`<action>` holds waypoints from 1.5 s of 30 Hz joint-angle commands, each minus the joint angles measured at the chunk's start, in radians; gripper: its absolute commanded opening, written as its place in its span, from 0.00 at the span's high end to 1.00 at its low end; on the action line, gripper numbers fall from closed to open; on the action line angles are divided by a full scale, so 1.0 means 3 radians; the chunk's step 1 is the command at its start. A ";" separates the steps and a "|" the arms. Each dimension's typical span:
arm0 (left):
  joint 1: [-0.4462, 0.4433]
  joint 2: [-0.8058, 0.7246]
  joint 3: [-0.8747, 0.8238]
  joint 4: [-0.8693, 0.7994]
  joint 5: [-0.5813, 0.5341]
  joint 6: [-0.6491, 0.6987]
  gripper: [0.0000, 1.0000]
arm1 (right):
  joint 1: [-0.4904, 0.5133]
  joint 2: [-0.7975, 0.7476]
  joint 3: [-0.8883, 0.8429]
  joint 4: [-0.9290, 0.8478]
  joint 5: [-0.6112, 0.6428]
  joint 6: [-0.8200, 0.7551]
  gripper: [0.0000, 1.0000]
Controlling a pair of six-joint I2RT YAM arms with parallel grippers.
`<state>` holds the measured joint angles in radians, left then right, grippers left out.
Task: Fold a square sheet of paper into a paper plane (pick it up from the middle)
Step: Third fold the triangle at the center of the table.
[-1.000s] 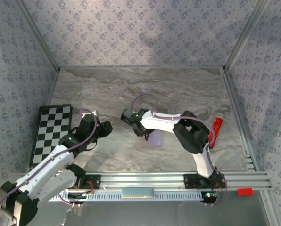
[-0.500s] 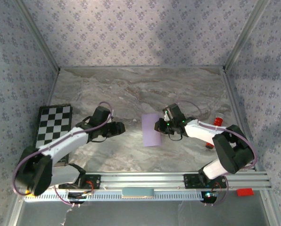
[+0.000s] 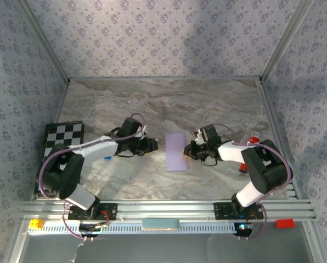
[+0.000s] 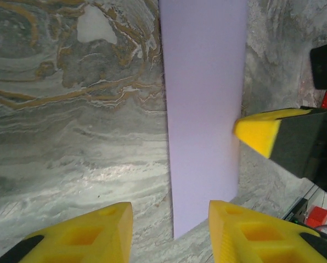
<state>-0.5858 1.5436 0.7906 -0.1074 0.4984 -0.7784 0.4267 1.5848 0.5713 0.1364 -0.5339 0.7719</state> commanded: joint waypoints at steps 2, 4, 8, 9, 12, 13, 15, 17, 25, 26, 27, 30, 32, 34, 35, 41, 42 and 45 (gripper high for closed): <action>-0.0046 0.0120 0.0128 0.0105 0.0134 -0.0083 0.60 | -0.0021 0.0127 -0.0202 0.0207 -0.0071 0.0119 0.95; -0.0050 0.0125 0.0118 0.0121 0.0093 -0.0101 0.61 | -0.0023 0.0146 -0.0255 0.0205 -0.0013 0.0150 0.95; -0.0047 0.0081 0.0109 0.0049 -0.0046 -0.0102 0.61 | -0.0016 0.0116 -0.0277 0.0056 0.0113 0.0169 0.95; -0.0047 0.0074 0.0110 0.0033 -0.0069 -0.0102 0.61 | -0.0012 0.0095 -0.0289 0.0052 0.0147 0.0180 0.96; -0.0047 0.0089 0.0116 0.0015 -0.0097 -0.0130 0.61 | -0.0017 0.0030 -0.0362 0.0071 0.0234 0.0248 0.96; -0.0046 0.0105 0.0133 0.0008 -0.0100 -0.0145 0.61 | -0.0017 0.0008 -0.0386 0.0100 0.0235 0.0279 0.96; -0.0042 0.0154 0.0168 0.0007 -0.0087 -0.0156 0.61 | -0.0016 -0.0023 -0.0439 0.0192 0.0235 0.0338 0.96; -0.0042 0.0190 0.0191 0.0037 -0.0069 -0.0194 0.61 | -0.0017 -0.0049 -0.0442 0.0159 0.0267 0.0344 0.96; -0.0050 0.0428 0.0263 0.0162 0.0077 -0.0296 0.61 | -0.0021 -0.0085 -0.0439 0.0090 0.0250 0.0301 0.96; -0.0048 0.0466 0.0282 0.0165 0.0104 -0.0311 0.61 | -0.0021 -0.0100 -0.0433 0.0052 0.0268 0.0295 0.96; -0.0052 0.0504 0.0299 0.0171 0.0139 -0.0316 0.61 | -0.0021 -0.0119 -0.0427 0.0028 0.0282 0.0287 0.96; -0.0067 0.0623 0.0374 0.0175 0.0232 -0.0335 0.61 | -0.0026 -0.0167 -0.0433 -0.0024 0.0332 0.0294 0.96; -0.0084 0.0684 0.0410 0.0194 0.0272 -0.0331 0.61 | -0.0032 -0.0179 -0.0430 -0.0036 0.0343 0.0301 0.96; -0.0107 0.0733 0.0454 0.0196 0.0317 -0.0335 0.61 | -0.0033 -0.0175 -0.0416 -0.0051 0.0343 0.0296 0.96; -0.0122 0.0752 0.0475 0.0192 0.0323 -0.0330 0.62 | -0.0031 -0.0173 -0.0421 -0.0058 0.0343 0.0291 0.96; -0.0175 0.0868 0.0551 0.0178 0.0403 -0.0326 0.64 | -0.0031 -0.0144 -0.0386 -0.0086 0.0343 0.0280 0.97; -0.0184 0.0890 0.0569 0.0178 0.0414 -0.0325 0.65 | -0.0031 -0.0135 -0.0383 -0.0091 0.0342 0.0280 0.97; -0.0228 0.0960 0.0629 0.0102 0.0407 -0.0310 0.66 | -0.0031 -0.0116 -0.0370 -0.0097 0.0343 0.0275 0.97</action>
<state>-0.6415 1.8076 0.9443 -0.0639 0.5911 -0.8738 0.4210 1.5253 0.4751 0.2337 -0.4961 0.8574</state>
